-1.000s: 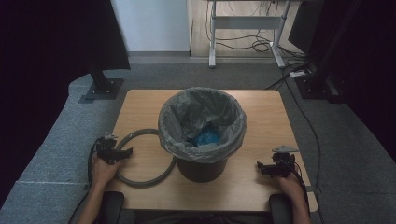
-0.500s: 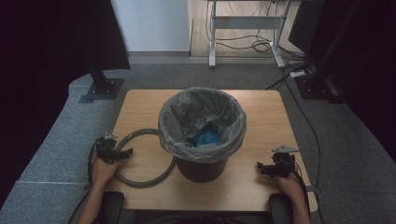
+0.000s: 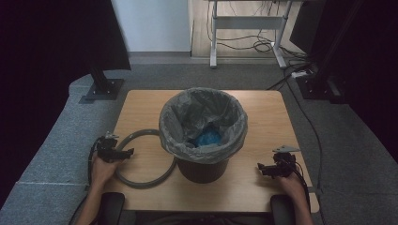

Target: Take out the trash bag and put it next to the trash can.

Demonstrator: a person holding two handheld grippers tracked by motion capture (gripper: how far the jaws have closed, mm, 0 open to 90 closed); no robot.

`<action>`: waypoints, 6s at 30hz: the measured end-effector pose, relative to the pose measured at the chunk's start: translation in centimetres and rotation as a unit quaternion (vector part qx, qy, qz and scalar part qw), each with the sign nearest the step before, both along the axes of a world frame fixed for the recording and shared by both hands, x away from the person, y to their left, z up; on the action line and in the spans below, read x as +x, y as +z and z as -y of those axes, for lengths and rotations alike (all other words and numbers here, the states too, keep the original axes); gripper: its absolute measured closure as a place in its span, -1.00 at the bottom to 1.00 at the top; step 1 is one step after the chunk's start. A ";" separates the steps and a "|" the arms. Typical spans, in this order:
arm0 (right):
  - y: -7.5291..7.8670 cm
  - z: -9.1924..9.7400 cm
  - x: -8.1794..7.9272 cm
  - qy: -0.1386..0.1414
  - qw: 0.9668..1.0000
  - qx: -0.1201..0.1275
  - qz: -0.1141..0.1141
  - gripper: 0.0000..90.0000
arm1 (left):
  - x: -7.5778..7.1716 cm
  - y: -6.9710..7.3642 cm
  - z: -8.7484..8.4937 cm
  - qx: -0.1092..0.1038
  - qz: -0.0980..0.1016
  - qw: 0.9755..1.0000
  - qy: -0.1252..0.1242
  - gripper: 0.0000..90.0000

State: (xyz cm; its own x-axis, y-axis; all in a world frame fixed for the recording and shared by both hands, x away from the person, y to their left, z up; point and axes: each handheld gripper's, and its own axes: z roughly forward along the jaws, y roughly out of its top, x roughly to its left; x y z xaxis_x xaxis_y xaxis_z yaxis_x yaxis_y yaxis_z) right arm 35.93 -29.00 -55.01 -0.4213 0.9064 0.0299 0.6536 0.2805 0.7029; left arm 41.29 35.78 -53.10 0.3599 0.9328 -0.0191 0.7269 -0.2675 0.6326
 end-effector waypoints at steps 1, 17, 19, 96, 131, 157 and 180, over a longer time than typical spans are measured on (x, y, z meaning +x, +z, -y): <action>0.5 -0.1 0.0 0.003 1.000 0.002 0.005 -1.00 | -0.1 0.3 0.0 0.001 0.001 1.000 -0.003 -1.00; 4.5 -2.0 -0.4 0.050 0.999 -0.010 0.002 -1.00 | -1.2 4.9 1.1 -0.016 -0.001 0.998 -0.060 -1.00; 5.6 -2.1 -0.6 0.058 0.998 -0.007 0.003 -1.00 | -1.4 5.6 1.5 -0.015 0.001 0.998 -0.068 -1.00; 26.7 -15.6 -2.1 0.440 0.896 0.046 -0.041 0.40 | -4.7 25.3 19.6 -0.025 0.013 0.890 -0.454 -0.63; 29.2 -15.2 -1.7 0.406 0.913 0.046 -0.004 0.94 | -5.7 26.7 19.4 -0.071 -0.014 0.882 -0.465 1.00; 28.2 -14.4 0.0 0.352 0.936 0.021 0.005 0.98 | -3.1 27.3 18.1 -0.108 0.025 0.911 -0.396 0.25; 28.5 -14.2 2.5 0.315 0.948 0.030 0.017 0.26 | -1.8 27.6 18.1 -0.015 0.054 0.947 -0.317 0.98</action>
